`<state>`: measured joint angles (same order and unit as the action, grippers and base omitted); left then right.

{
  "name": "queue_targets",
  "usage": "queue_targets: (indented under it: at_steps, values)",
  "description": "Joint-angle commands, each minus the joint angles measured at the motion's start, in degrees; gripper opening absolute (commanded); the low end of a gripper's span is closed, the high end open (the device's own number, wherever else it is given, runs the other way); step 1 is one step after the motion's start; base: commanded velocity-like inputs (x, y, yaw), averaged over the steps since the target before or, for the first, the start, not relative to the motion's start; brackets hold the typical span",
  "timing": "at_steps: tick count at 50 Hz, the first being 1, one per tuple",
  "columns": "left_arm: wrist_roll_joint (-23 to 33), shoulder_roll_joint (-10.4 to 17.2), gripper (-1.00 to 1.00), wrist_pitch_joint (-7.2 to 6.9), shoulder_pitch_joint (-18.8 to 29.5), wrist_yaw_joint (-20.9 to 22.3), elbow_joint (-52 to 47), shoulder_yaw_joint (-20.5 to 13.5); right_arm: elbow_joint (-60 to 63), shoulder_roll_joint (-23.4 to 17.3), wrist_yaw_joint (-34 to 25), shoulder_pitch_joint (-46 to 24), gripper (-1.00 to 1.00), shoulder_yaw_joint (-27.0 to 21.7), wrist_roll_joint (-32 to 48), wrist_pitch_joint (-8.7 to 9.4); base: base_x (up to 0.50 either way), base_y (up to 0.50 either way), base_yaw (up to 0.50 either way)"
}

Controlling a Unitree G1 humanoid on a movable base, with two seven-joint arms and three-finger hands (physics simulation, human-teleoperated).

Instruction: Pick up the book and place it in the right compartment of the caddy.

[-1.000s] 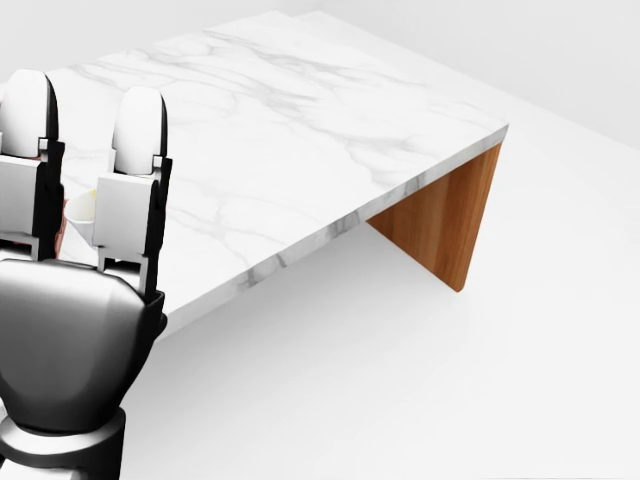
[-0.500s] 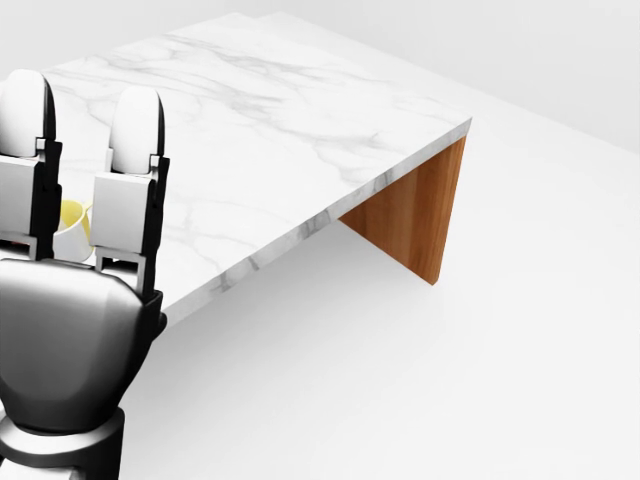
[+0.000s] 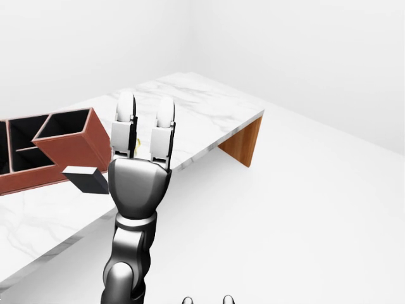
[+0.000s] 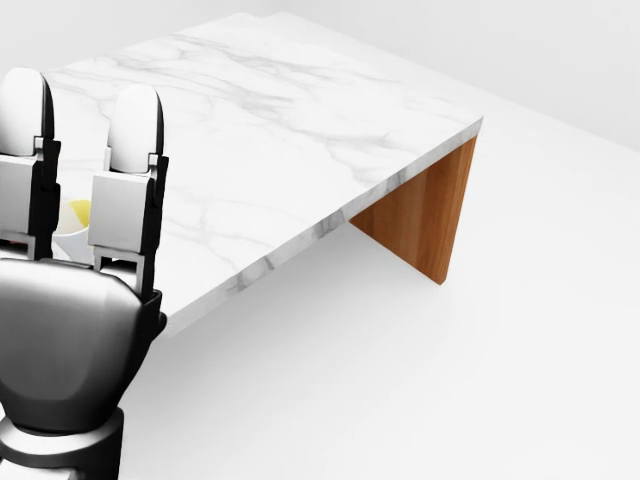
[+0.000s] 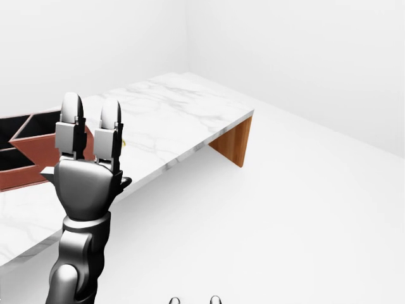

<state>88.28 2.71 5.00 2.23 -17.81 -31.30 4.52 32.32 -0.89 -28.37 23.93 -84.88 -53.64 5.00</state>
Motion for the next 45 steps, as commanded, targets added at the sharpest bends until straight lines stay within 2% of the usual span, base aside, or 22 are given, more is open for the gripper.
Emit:
queue_targets:
  at_steps: [1, 8, 45]
  values:
    - [0.02, -0.01, 1.0, 0.0, -0.03, 0.37, -0.38, 0.02, 0.04, 0.15, -0.43, -0.04, 1.0, 0.27, 0.46, 0.0, 0.18, 0.2, 0.0]
    - [0.04, 0.03, 1.0, 0.0, 0.13, -0.67, 0.79, -0.03, -0.04, 0.05, -0.29, -0.06, 1.0, 0.16, 0.19, 0.0, 0.24, 0.28, 0.0]
    - [-0.17, 0.04, 1.0, 0.0, -0.07, 0.2, -0.13, -0.15, 0.13, 0.2, -0.35, 0.04, 1.0, 0.06, 0.22, 0.0, 0.21, 0.24, 0.0]
